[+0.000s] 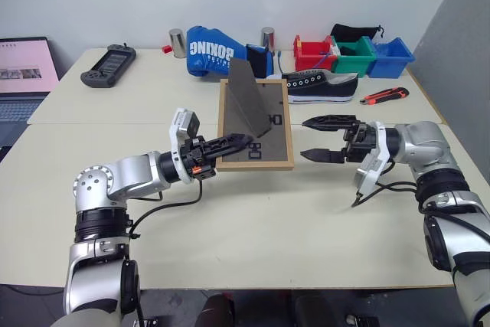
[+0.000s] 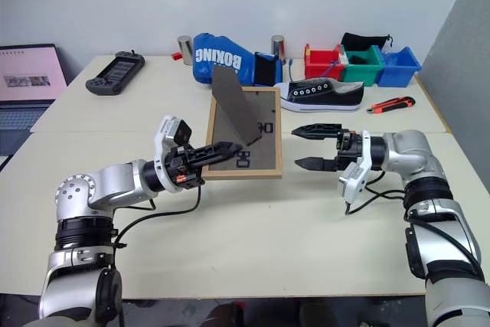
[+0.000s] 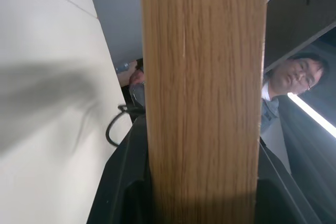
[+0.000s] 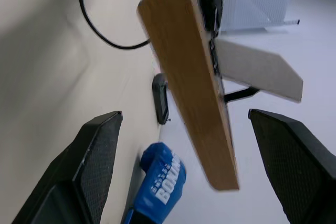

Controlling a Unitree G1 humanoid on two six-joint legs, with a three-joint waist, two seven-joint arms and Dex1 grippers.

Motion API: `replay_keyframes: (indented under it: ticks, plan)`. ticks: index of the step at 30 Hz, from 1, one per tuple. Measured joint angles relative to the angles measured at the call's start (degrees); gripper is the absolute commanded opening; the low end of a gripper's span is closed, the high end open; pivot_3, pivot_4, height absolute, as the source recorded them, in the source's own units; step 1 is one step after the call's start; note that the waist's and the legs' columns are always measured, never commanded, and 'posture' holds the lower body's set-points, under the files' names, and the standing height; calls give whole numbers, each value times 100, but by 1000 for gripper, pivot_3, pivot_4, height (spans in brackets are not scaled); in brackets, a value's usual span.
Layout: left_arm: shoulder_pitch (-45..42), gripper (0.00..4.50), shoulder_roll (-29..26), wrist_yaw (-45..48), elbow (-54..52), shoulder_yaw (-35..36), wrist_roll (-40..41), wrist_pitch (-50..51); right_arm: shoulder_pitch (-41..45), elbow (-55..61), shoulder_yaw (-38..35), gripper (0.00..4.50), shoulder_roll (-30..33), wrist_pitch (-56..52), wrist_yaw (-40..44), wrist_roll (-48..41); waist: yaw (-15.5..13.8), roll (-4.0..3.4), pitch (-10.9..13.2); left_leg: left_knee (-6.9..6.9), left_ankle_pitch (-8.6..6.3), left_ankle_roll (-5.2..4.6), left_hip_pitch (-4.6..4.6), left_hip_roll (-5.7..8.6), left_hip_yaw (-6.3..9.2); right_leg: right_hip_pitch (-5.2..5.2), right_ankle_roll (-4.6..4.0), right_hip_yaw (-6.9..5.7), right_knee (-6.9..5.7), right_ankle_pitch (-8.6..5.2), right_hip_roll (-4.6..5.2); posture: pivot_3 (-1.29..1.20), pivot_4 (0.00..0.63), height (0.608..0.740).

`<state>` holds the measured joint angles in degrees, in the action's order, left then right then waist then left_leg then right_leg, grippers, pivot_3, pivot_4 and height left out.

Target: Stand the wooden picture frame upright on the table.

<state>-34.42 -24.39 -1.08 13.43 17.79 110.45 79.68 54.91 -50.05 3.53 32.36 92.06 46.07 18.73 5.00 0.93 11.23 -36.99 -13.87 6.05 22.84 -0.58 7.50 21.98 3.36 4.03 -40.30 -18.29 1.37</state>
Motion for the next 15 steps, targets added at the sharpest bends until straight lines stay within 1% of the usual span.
replay_keyframes:
  ticks: [3,6,11,15]
  plan:
    - [50,1288,402,-401,-281,92,0,-287,50,38,7,4074,-141,-1,-394,304,-7,1,0,-1,0,0,1,0,-2,-1,0,0,-2,0,0,0,150,740]
    - [89,1288,812,-849,-604,230,1,-566,77,171,29,4074,-150,-1,-823,596,-16,1,-1,-1,0,0,1,3,-7,-2,0,2,-5,0,3,0,150,740]
    - [379,1288,1065,-1090,-967,311,56,-671,83,327,263,4074,-101,0,-1403,1011,-1,1,-1,1,0,0,-4,2,-11,-1,0,6,-11,0,2,0,150,740]
    - [467,1288,1082,-1136,-1082,305,74,-662,109,381,336,4074,-70,2,-1906,1465,-12,1,-1,-1,1,0,-4,3,-11,-2,0,6,-12,0,2,0,150,740]
